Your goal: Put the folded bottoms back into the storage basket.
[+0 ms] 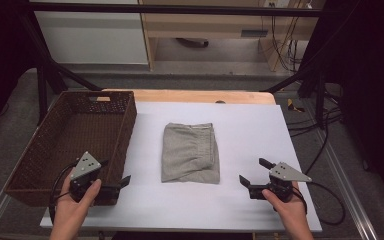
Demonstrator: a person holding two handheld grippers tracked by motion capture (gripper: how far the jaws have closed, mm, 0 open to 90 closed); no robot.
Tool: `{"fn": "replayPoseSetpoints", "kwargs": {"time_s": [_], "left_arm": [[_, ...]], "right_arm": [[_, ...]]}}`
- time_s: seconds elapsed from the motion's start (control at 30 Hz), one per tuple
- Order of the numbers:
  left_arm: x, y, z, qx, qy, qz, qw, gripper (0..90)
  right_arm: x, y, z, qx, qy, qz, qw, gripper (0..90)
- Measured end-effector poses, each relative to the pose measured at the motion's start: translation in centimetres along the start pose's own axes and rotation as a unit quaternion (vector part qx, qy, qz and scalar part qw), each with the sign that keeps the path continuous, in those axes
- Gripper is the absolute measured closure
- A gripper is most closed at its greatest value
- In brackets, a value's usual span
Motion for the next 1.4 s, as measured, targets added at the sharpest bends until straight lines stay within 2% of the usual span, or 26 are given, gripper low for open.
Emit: {"fn": "replayPoseSetpoints", "kwargs": {"time_s": [0.13, 0.4, 0.63, 0.77, 0.8, 0.83, 0.9, 1.03, 1.17, 1.33, 1.4], "left_arm": [[0.0, 0.0, 0.0, 0.001, 0.001, 0.000, 1.0000, 5.1], [0.1, 0.0, 0.0, 0.005, -0.001, 0.000, 1.0000, 5.3], [0.1, 0.3, 0.1, 0.015, 0.002, 0.005, 0.9999, 5.3], [0.1, 0.4, 0.2, 0.018, 0.007, 0.007, 0.9998, 5.3], [0.1, 0.4, 0.2, 0.018, 0.007, 0.007, 0.9998, 5.4], [0.2, 0.6, 0.2, 0.019, 0.004, 0.006, 0.9998, 5.4], [0.2, 0.6, 0.3, 0.019, 0.002, 0.006, 0.9998, 5.4], [0.3, 0.7, 0.3, 0.024, 0.000, 0.008, 0.9997, 5.3], [0.3, 0.5, 0.2, 0.016, 0.000, 0.004, 0.9999, 5.3], [0.3, 0.4, 0.2, 0.015, 0.000, 0.002, 0.9999, 5.3], [0.3, 0.4, 0.2, 0.016, 0.001, 0.002, 0.9999, 5.3]], "right_arm": [[-0.1, -0.1, -0.1, -0.010, -0.002, 0.001, 1.0000, 6.8], [-0.3, 0.0, -0.4, -0.022, -0.006, -0.021, 0.9995, 9.1], [-1.0, 0.2, -0.9, -0.028, 0.005, -0.026, 0.9992, 10.5], [-1.8, 0.1, -2.0, -0.049, 0.024, -0.040, 0.9977, 12.8], [-1.8, 0.1, -2.0, -0.049, 0.024, -0.040, 0.9977, 12.8], [-2.2, 0.1, -2.3, -0.067, 0.032, -0.037, 0.9965, 13.2], [-2.7, 0.1, -2.6, -0.080, 0.038, -0.034, 0.9955, 13.2], [-3.6, 0.7, -2.8, -0.088, 0.044, -0.029, 0.9947, 13.3], [-3.8, 1.3, -3.3, -0.097, 0.039, -0.025, 0.9941, 13.6], [-3.3, 1.9, -5.2, -0.135, 0.032, -0.021, 0.9901, 15.7], [-3.1, 1.8, -6.0, -0.139, 0.037, -0.034, 0.9891, 16.9]]}}
Point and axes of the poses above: each handheld gripper's, and its own axes: z roughly backward along the jaws, y roughly out of its top, x roughly to its right, the point moved 4 cm from there along -z, roughly forward along the jaws, and after that the axes turned 2 degrees about z, right-handed, at the moved point
